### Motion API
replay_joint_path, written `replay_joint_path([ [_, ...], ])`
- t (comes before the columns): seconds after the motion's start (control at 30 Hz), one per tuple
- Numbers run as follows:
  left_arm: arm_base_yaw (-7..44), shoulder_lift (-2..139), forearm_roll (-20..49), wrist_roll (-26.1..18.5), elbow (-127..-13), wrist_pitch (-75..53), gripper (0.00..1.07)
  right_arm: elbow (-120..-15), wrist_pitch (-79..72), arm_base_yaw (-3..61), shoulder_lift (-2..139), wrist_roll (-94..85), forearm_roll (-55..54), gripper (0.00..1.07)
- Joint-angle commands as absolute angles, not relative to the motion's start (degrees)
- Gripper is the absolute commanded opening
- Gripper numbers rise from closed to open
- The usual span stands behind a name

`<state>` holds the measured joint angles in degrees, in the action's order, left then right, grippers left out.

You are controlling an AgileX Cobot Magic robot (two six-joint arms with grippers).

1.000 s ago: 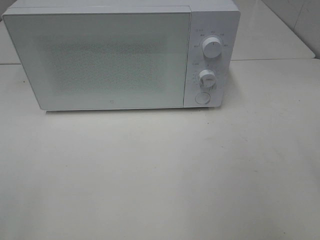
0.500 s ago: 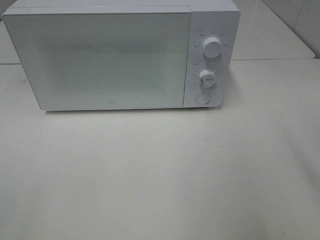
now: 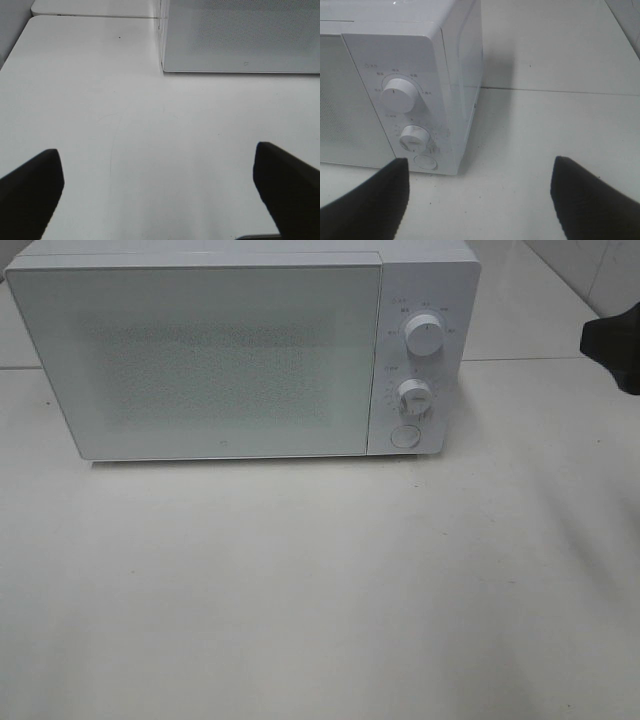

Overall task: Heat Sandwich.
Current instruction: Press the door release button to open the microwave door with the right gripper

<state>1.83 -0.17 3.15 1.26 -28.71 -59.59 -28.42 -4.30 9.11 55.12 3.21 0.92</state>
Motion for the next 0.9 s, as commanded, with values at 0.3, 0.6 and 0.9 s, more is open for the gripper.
replay_joint_path([
  [0.3, 1.78, -1.38, 3.55, 1.55, -28.48, -59.13, 0.98, -20.05, -29.74, 8.82, 64.4, 2.18, -1.6, 0.75],
  [0.6, 1.78, -1.38, 3.55, 1.55, -28.48, -59.13, 0.98, -16.39, -41.71, 14.55, 71.73, -5.67, -9.97, 0.75],
  [0.9, 1.78, -1.38, 3.55, 1.55, -28.48, -59.13, 0.98, -16.04, -52.31, 25.55, 81.65, -9.4, -23.43, 0.75],
])
